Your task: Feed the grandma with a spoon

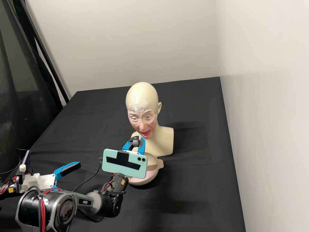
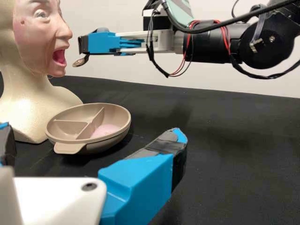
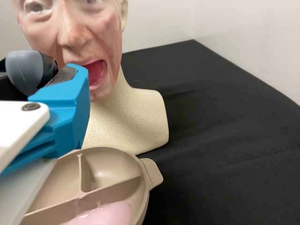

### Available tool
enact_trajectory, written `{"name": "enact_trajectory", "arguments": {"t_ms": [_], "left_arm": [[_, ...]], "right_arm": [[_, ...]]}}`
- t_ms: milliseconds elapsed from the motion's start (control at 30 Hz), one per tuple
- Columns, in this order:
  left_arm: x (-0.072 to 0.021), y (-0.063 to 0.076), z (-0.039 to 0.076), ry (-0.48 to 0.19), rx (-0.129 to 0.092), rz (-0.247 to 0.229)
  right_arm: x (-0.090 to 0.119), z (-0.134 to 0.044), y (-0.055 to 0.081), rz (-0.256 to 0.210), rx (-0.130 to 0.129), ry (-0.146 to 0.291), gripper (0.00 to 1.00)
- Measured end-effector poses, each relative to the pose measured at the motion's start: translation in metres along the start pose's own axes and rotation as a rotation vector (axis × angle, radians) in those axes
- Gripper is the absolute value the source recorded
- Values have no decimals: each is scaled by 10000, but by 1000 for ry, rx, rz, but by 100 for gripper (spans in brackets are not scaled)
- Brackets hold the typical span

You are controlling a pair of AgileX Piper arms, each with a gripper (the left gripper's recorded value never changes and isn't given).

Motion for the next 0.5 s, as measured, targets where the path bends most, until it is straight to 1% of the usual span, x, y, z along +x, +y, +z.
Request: {"name": "enact_trajectory", "arguments": {"t_ms": [33, 200, 333, 366, 399, 499], "left_arm": [[0, 0, 0, 0, 0, 0], [0, 0, 0, 0, 0, 0], [0, 2, -8, 5, -1, 1], [0, 3, -10, 7, 3, 2], [0, 3, -10, 12, 13, 3], [-6, -6, -3, 31, 32, 6]], "right_arm": [[-12, -15, -10, 4, 0, 17, 0], [-37, -31, -53, 5, 1, 47, 0], [-36, -20, -73, -1, -1, 44, 0], [-36, -20, -73, -1, -1, 44, 0], [-36, -20, -73, -1, -1, 44, 0], [-36, -20, -73, -1, -1, 44, 0]]}}
